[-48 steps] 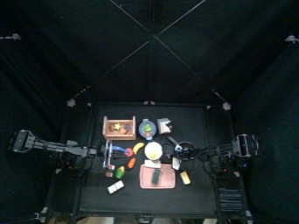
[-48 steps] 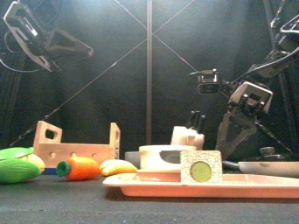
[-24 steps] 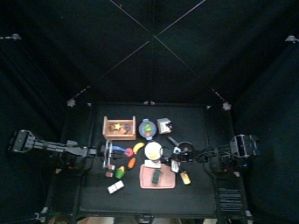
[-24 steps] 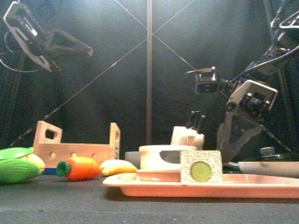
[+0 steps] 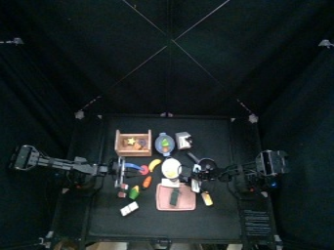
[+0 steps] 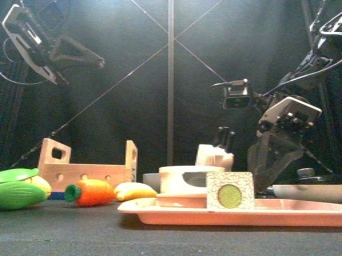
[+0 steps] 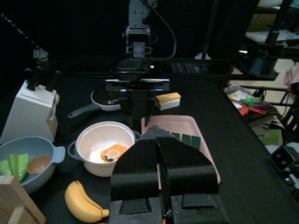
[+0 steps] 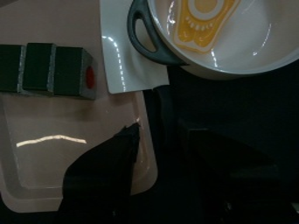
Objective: Grab cleaver handle
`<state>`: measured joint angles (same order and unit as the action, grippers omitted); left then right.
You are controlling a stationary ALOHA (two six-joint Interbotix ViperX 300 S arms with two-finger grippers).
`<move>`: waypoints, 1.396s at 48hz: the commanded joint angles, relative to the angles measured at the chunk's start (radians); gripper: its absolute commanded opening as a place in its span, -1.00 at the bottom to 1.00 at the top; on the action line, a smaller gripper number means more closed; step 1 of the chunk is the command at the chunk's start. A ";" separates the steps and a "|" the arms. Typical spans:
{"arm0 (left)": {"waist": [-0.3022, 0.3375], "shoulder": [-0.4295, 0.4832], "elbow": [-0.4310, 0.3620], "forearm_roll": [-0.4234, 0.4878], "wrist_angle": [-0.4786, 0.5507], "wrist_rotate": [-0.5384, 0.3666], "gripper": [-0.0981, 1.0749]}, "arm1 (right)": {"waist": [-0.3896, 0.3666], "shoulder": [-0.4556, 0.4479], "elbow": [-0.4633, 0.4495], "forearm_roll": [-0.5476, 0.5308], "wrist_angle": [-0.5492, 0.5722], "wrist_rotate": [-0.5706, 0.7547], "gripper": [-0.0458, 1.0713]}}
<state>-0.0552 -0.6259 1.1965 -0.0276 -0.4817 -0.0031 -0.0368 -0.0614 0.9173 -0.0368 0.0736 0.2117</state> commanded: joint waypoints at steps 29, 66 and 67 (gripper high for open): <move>-0.002 0.002 -0.008 -0.003 -0.009 -0.002 -0.86 | -0.032 0.043 -0.025 -0.021 -0.003 -0.003 0.47; -0.002 0.000 -0.008 -0.005 -0.009 0.000 -0.86 | 0.000 -0.040 -0.067 -0.046 0.081 -0.003 0.09; -0.002 0.002 -0.008 -0.005 -0.009 0.000 -0.86 | 0.003 -0.043 -0.071 -0.046 0.086 -0.003 0.09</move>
<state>-0.0552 -0.6259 1.2011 -0.0307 -0.4817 -0.0031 -0.0460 -0.0568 0.8744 -0.0828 0.1488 0.2102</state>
